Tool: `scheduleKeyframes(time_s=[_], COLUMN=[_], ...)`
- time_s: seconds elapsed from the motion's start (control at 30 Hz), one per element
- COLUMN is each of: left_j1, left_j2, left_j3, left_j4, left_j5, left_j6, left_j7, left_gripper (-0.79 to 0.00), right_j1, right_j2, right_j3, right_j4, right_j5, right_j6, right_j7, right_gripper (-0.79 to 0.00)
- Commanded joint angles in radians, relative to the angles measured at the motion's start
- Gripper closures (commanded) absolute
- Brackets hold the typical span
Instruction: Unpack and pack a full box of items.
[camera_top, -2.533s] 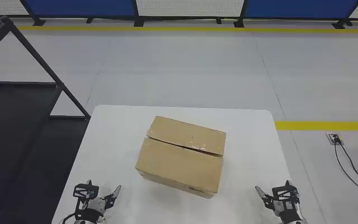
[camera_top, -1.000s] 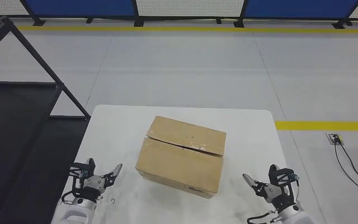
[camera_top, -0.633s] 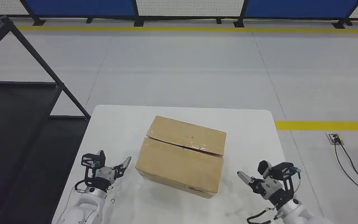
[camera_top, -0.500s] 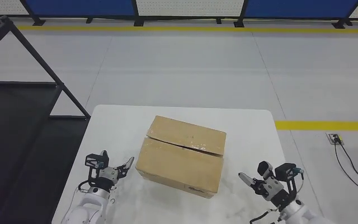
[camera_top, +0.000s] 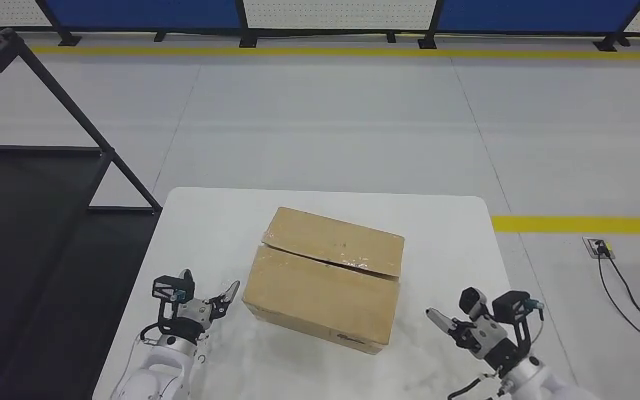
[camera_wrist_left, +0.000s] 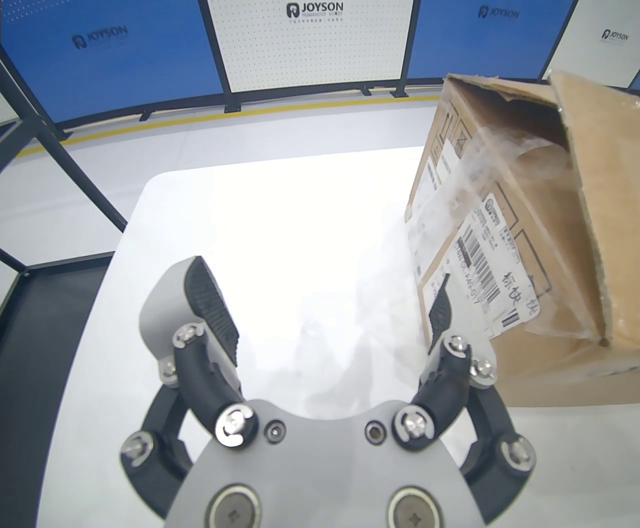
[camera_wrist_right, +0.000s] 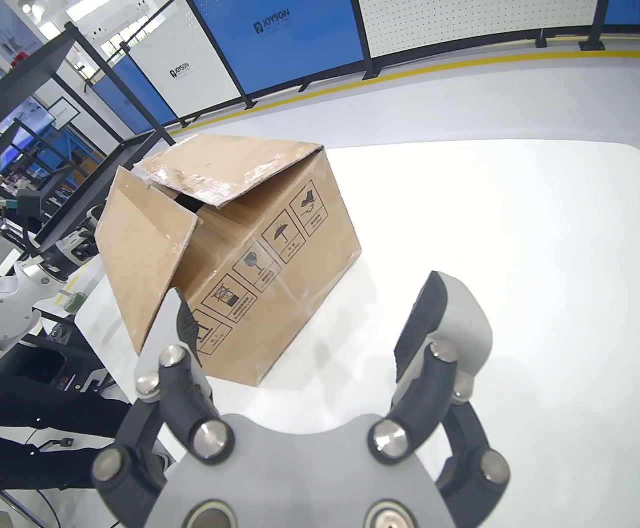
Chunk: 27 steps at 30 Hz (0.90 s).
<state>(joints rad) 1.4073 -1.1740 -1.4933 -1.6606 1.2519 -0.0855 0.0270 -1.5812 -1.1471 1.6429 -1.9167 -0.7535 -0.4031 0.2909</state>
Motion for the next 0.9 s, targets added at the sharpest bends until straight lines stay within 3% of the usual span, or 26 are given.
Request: scheduleKeyframes(time_s=[0.0,0.13,0.47,0.87], left_j1=[-0.009,-0.037,-0.090,-0.047], left_j2=[-0.002,-0.003,-0.006,-0.006], left_j3=[0.002,0.016,0.058,0.070], left_j4=[0.006,0.031,0.080,0.025], left_j5=[-0.002,0.022,0.076,0.097], left_j6=[0.004,-0.001,-0.068,-0.095], left_j7=[-0.001,0.004,0.003,0.008], left_gripper=[-0.785,-0.785,-0.785,-0.785], right_j1=[0.002,0.006,0.073,0.105], right_j2=[0.000,0.002,0.021,0.042], right_j3=[-0.001,0.006,0.045,0.058], right_j4=[0.002,0.019,0.103,0.142], right_j5=[0.023,0.134,0.480,0.656], right_j6=[-0.005,-0.038,-0.171,-0.233], right_j7=[0.000,0.033,0.260,0.428], right_gripper=[-0.785,-0.785,-0.785,-0.785])
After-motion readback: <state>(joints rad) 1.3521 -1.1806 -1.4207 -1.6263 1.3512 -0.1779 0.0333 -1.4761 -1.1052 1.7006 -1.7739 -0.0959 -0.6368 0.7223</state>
